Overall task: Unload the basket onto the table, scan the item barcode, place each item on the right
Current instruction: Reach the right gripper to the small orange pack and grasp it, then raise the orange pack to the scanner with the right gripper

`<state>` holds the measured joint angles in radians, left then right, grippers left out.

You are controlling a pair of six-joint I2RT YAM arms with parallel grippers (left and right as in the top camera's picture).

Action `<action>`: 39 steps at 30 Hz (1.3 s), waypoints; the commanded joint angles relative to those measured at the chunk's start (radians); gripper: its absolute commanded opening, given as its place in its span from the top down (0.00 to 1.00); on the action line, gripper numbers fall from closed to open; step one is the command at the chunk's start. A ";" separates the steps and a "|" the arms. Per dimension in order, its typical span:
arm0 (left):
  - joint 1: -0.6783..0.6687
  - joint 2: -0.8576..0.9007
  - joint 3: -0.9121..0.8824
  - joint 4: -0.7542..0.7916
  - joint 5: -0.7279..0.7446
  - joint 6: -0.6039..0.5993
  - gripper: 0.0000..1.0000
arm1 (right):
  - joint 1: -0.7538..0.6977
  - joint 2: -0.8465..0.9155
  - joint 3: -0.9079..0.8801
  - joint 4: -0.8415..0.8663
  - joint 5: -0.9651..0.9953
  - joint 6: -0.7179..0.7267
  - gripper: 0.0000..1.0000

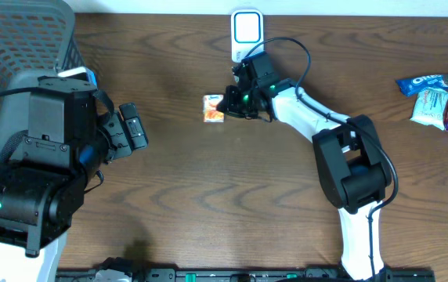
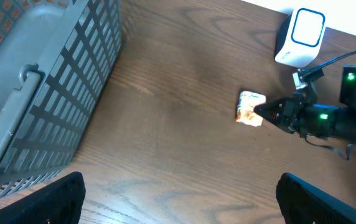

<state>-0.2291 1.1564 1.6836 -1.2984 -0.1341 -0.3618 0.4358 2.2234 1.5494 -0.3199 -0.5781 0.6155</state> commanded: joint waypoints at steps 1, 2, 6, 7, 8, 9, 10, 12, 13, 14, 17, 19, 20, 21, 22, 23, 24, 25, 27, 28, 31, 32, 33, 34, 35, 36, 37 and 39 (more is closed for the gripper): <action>0.005 -0.001 0.003 0.000 -0.012 0.013 0.02 | -0.065 0.004 -0.005 0.043 -0.409 -0.093 0.99; 0.005 -0.001 0.003 0.000 -0.012 0.013 0.02 | -0.079 0.004 -0.005 0.055 -0.481 -0.099 0.99; 0.005 -0.001 0.003 0.000 -0.012 0.013 0.02 | -0.126 0.004 -0.005 0.099 -0.826 -0.159 0.99; 0.005 -0.001 0.003 0.000 -0.012 0.013 0.02 | -0.132 0.004 -0.005 0.105 -0.904 -0.181 0.99; 0.005 -0.001 0.003 0.000 -0.012 0.013 0.02 | -0.135 0.004 -0.005 0.114 -0.964 -0.195 0.99; 0.005 -0.001 0.003 0.000 -0.012 0.013 0.02 | -0.136 0.004 -0.005 0.122 -0.984 -0.196 0.99; 0.005 -0.001 0.003 0.000 -0.012 0.013 0.02 | -0.136 0.004 -0.005 0.123 -0.984 -0.196 0.99; 0.005 -0.001 0.003 0.000 -0.012 0.013 0.02 | -0.133 0.004 -0.005 0.126 -0.983 -0.193 0.99; 0.005 -0.001 0.003 0.000 -0.012 0.013 0.02 | -0.131 0.004 -0.005 0.126 -0.983 -0.194 0.99; 0.005 -0.001 0.003 0.000 -0.012 0.013 0.02 | -0.130 0.004 -0.005 0.127 -0.983 -0.194 0.99; 0.005 -0.001 0.003 0.000 -0.012 0.013 0.02 | -0.125 0.004 -0.005 0.147 -0.955 -0.161 0.99; 0.005 -0.001 0.003 0.000 -0.012 0.013 0.02 | -0.114 0.003 -0.005 0.165 -0.890 -0.113 0.99; 0.005 -0.001 0.003 0.000 -0.012 0.013 0.02 | -0.108 0.001 -0.005 0.186 -0.864 -0.088 0.99; 0.005 -0.001 0.003 0.000 -0.012 0.013 0.02 | -0.100 -0.002 -0.004 0.237 -0.821 -0.030 0.99; 0.005 -0.001 0.003 0.000 -0.012 0.013 0.02 | -0.098 -0.006 -0.001 0.276 -0.793 0.010 0.99; 0.005 -0.001 0.003 0.000 -0.012 0.013 0.02 | -0.098 -0.008 0.006 0.311 -0.767 0.043 0.99; 0.005 -0.001 0.003 0.000 -0.012 0.013 0.02 | -0.098 -0.009 0.020 0.347 -0.732 0.076 0.99; 0.005 -0.001 0.003 0.000 -0.012 0.013 0.02 | -0.105 -0.010 0.053 0.362 -0.661 0.096 0.99; 0.005 -0.001 0.003 0.000 -0.012 0.013 0.02 | -0.117 -0.010 0.100 0.334 -0.546 0.095 0.98; 0.005 -0.001 0.003 0.000 -0.012 0.013 0.02 | -0.126 -0.010 0.146 0.280 -0.441 0.091 0.98; 0.005 -0.001 0.003 0.000 -0.012 0.013 0.02 | -0.138 -0.010 0.259 0.093 -0.211 0.002 0.98; 0.005 -0.001 0.003 0.000 -0.012 0.013 0.02 | -0.139 -0.010 0.323 -0.024 -0.069 -0.048 0.98; 0.005 -0.001 0.003 0.000 -0.012 0.013 0.02 | -0.138 -0.010 0.375 -0.114 0.053 -0.083 0.99; 0.005 -0.001 0.003 0.000 -0.012 0.013 0.02 | -0.134 -0.010 0.423 -0.192 0.172 -0.109 0.99; 0.005 -0.001 0.003 0.000 -0.012 0.013 0.02 | -0.129 -0.010 0.461 -0.246 0.267 -0.133 0.99; 0.005 -0.001 0.003 0.000 -0.012 0.013 0.02 | -0.119 -0.010 0.528 -0.323 0.439 -0.174 0.99; 0.005 -0.001 0.003 0.000 -0.012 0.013 0.02 | -0.114 -0.010 0.550 -0.342 0.496 -0.191 0.99; 0.005 -0.001 0.003 0.000 -0.012 0.013 0.02 | -0.096 -0.010 0.608 -0.369 0.674 -0.266 0.99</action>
<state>-0.2291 1.1564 1.6836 -1.2980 -0.1345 -0.3618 0.3107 2.2234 2.0628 -0.6685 -0.3614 0.5014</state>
